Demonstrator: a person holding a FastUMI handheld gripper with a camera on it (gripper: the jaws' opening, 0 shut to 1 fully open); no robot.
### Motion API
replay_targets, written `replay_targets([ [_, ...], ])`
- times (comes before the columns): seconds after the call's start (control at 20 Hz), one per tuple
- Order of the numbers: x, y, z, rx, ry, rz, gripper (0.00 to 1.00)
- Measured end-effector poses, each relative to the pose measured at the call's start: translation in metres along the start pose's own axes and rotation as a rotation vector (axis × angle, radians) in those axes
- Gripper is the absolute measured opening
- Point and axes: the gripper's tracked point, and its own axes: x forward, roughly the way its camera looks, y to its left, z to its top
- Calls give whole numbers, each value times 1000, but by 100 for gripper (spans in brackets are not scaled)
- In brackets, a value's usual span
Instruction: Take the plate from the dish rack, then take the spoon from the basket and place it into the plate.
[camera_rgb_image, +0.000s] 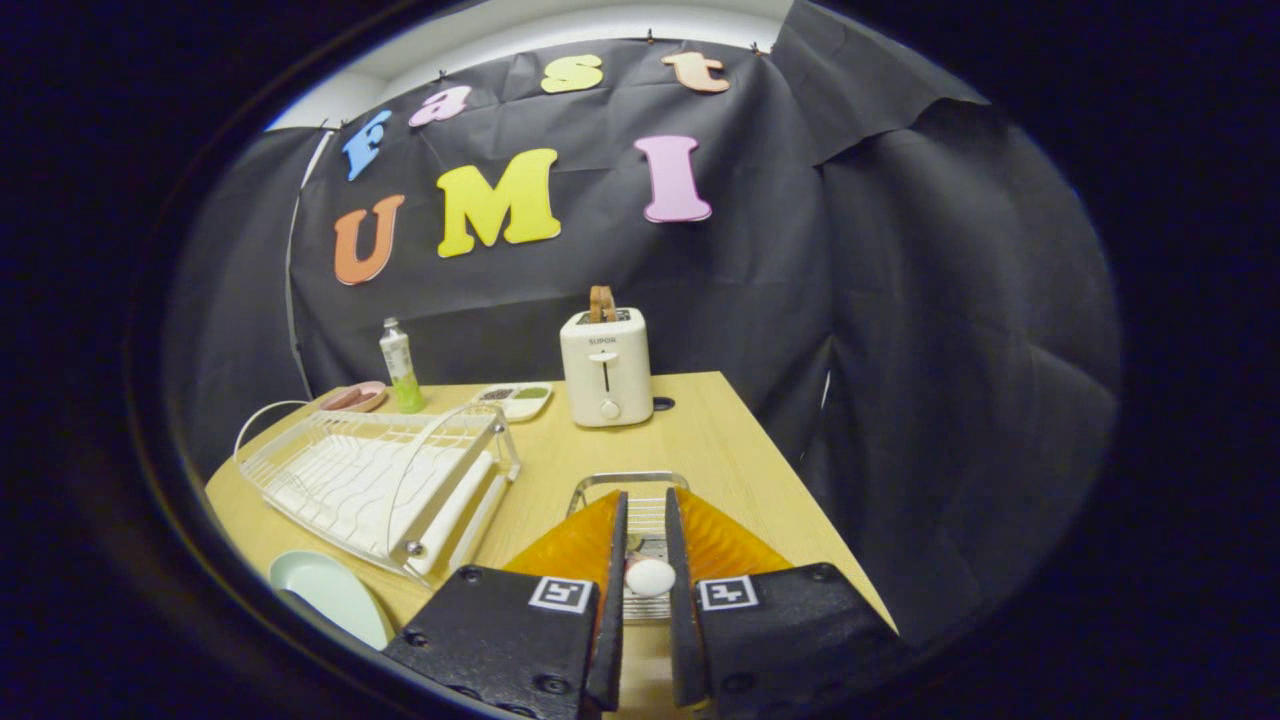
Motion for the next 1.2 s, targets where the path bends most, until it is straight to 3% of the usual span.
replay_targets([
  [0.3, -24, 9, 38, -86, -159, -54, 21],
  [0.85, -126, 58, 90, -95, -339, -41, 21],
  [1.2, -183, 142, 57, -127, -356, 8, 21],
])
